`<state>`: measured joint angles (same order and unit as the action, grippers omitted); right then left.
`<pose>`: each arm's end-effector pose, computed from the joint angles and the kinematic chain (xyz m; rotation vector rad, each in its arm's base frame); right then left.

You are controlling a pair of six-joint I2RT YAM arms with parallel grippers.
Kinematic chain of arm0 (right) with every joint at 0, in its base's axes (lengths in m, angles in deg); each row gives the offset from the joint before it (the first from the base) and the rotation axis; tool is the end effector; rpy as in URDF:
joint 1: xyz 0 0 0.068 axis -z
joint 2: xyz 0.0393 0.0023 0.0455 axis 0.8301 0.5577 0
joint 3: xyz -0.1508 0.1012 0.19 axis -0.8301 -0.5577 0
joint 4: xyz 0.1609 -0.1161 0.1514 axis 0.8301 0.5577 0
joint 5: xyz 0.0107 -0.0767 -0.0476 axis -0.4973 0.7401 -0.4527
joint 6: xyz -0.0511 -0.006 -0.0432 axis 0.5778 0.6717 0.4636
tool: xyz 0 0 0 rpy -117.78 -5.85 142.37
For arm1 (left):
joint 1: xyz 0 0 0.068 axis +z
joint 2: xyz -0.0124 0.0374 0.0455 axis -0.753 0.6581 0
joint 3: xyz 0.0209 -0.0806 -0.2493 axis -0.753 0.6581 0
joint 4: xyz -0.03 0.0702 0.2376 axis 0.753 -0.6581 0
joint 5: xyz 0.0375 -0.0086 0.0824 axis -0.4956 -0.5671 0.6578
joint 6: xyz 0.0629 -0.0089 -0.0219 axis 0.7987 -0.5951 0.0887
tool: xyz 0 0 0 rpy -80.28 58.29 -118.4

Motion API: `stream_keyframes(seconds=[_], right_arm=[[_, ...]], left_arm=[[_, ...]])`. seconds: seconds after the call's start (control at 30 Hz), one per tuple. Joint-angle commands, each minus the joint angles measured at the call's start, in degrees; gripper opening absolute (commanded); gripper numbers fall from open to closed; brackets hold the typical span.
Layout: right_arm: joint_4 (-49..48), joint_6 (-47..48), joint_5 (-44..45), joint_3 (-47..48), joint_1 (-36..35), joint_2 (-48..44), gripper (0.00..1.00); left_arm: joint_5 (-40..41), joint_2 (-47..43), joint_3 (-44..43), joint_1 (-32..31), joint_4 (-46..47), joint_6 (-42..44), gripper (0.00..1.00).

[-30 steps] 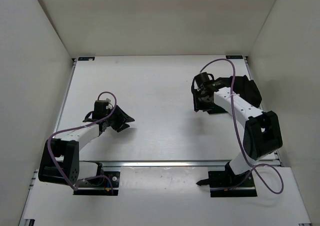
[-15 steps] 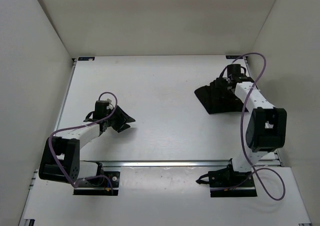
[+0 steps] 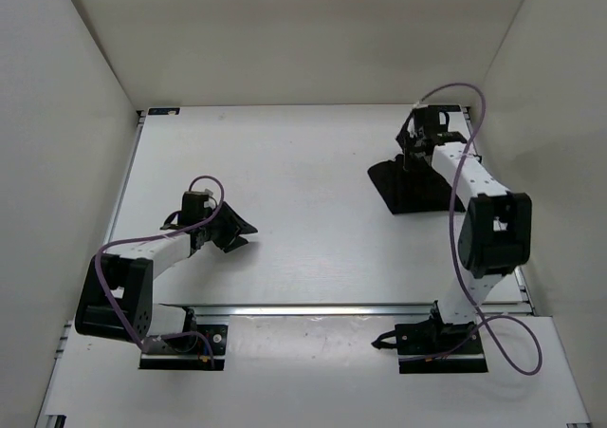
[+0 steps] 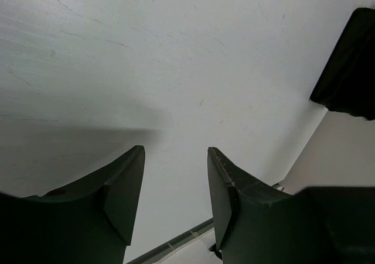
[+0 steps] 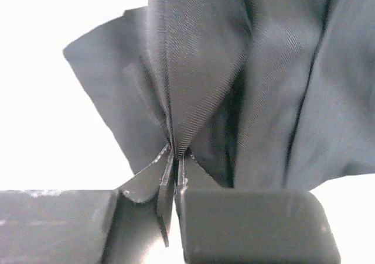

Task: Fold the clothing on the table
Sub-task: Grab the skirt from the pile, then move the skirt to the center of the board

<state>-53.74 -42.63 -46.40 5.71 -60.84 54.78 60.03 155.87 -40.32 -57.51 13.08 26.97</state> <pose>0.3804 0.0202 0.2114 0.0907 2.5668 -0.2114 0.2283 -0.0561 0.1286 -0.8357 2.5230 -0.9145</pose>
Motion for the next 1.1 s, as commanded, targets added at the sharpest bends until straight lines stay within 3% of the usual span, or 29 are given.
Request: stream_keyframes(seconds=[0.0, 0.1, 0.17, 0.23, 0.3, 0.33, 0.47, 0.5, 0.57, 0.63, 0.67, 0.83, 0.9, 1.0, 1.07], right_arm=[[-9.88, -1.62, -24.4, 8.06, -2.65, -13.87, 0.0], [-14.02, -8.75, -35.8, 14.3, -3.88, -18.99, 0.0], [-13.33, -9.99, -35.13, 18.51, -5.55, -21.97, 0.0], [-9.99, -10.95, -32.58, 19.5, -6.69, -22.6, 0.01], [-6.14, -13.84, -35.8, 12.87, -4.17, -25.83, 0.0], [-6.12, -14.9, -35.83, 12.82, -3.45, -25.85, 0.0], [-0.43, -15.18, -39.43, -4.71, -0.9, -32.16, 0.0], [1.42, -14.92, -39.26, -9.63, -0.37, -34.27, 0.02], [4.24, -13.78, -39.78, -16.05, 0.78, -36.39, 0.22], [6.88, -12.03, -37.6, -20.38, 3.93, -37.45, 0.53], [8.2, -10.71, -35.32, -21.88, 4.64, -37.02, 0.59], [5.85, -8.59, -33.81, -23.22, 4.64, -33.68, 0.62], [3.56, -8.85, -33.54, -21.99, 4.21, -31.05, 0.61], [-1.26, -11.39, -32.76, -19.88, 1.75, -23.42, 0.59], [-3.72, -13.23, -30.47, -18.48, 0.95, -19.73, 0.58]], left_arm=[[-0.79, 0.02, -0.62, -0.83, 1.06, -0.14, 0.57], [-0.62, -1.29, -1.15, -0.12, 0.18, 0.04, 0.58], [-1.14, -3.4, -1.5, 1.45, -1.4, 0.3, 0.56], [-2.37, -4.72, -3.43, 4.17, -3.77, 2.31, 0.33], [-3.95, -7.34, -6.58, 6.63, -6.49, 3.46, 0.21], [-4.22, -7.36, -6.6, 7.08, -6.5, 3.81, 0.2], [-4.14, -11.57, -10.54, 8.32, -8.78, 3.12, 0.17], [-3.7, -12.36, -11.08, 8.4, -9.05, 2.85, 0.18], [-3.34, -12.81, -12.04, 8.31, -9.75, 3.29, 0.23], [-3.34, -11.59, -12.75, 7.01, -9.4, 3.81, 0.3], [-3.17, -10.28, -13.19, 6.3, -9.05, 4.43, 0.33], [-3.87, -3.51, -15.82, 1.99, -2.73, 4.78, 0.39], [-2.99, 1.92, -21.16, 0.59, -1.58, 6.18, 0.52], [-2.03, 12.37, -31.52, -0.83, -3.76, 8.65, 0.54], [-2.63, 19.49, -38.92, -2.32, -5.52, 9.26, 0.61]])
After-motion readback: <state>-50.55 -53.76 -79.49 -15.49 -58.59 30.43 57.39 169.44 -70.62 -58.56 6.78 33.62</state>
